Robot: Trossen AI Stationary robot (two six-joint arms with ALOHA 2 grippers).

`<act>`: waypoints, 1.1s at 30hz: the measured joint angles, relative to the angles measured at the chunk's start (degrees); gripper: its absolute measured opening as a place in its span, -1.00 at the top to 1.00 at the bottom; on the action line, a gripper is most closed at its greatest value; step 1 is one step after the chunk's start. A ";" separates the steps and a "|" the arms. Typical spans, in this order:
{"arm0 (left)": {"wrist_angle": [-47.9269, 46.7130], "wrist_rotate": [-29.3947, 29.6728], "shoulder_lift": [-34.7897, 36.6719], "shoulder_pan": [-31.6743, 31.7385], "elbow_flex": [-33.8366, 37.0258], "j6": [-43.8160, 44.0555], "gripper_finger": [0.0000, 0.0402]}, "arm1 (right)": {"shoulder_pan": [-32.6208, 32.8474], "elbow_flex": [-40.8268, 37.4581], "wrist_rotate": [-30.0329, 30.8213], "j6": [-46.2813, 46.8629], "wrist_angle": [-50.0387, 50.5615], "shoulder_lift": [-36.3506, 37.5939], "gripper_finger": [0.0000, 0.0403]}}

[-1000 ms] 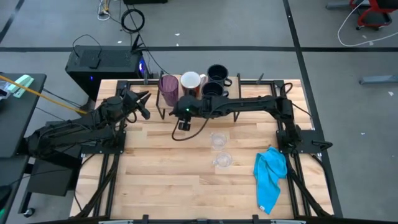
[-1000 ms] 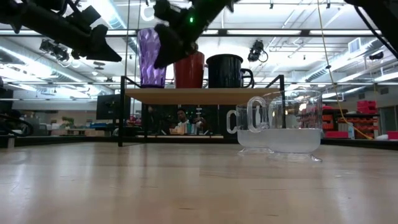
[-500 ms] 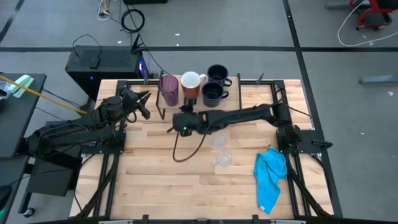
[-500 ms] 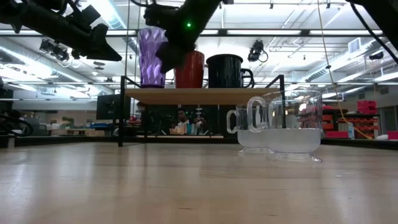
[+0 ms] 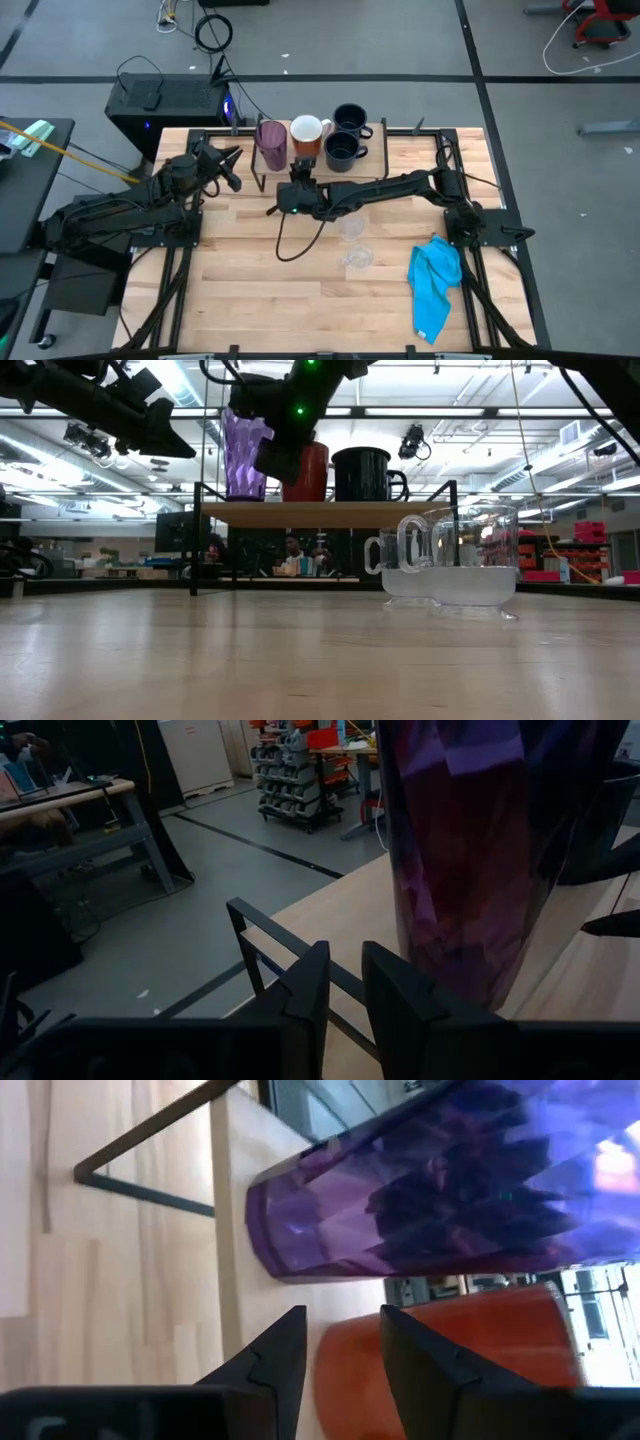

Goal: Stack small to large cups/mugs on shelf
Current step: Adjust the purple cup on the shelf

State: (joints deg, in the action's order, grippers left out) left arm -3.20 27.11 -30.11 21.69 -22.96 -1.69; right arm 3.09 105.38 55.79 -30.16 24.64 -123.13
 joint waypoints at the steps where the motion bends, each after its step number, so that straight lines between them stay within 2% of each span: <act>1: 0.00 -0.02 0.00 0.00 0.00 0.00 0.64 | 0.02 0.00 0.04 -0.56 -0.79 0.00 0.34; 6: -0.04 -0.02 0.00 0.00 0.00 0.02 0.66 | 0.04 0.07 0.56 -3.00 -3.39 -0.45 0.36; 11: -0.04 -0.02 0.00 0.00 0.00 0.02 0.66 | 0.58 0.07 5.14 -7.68 -4.85 -3.31 0.36; 21: 0.04 0.04 0.22 0.00 0.00 -2.71 0.64 | 1.16 0.04 12.74 -9.00 -7.10 -5.01 0.37; 24: 0.45 2.56 0.60 0.00 0.00 -5.76 0.66 | 1.36 0.04 13.22 -7.61 -7.27 -4.92 0.39; 29: 4.21 9.91 0.63 0.50 0.00 -9.25 0.70 | 1.64 0.04 15.14 -7.25 -7.25 -4.90 0.43; 33: 6.48 11.21 0.63 1.55 0.00 -9.51 0.72 | 1.53 0.04 16.87 -7.20 -7.23 -4.90 0.44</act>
State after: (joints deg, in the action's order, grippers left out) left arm 3.28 38.33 -29.47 23.24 -22.96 -11.20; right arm 4.62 105.43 72.66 -37.36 17.41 -128.03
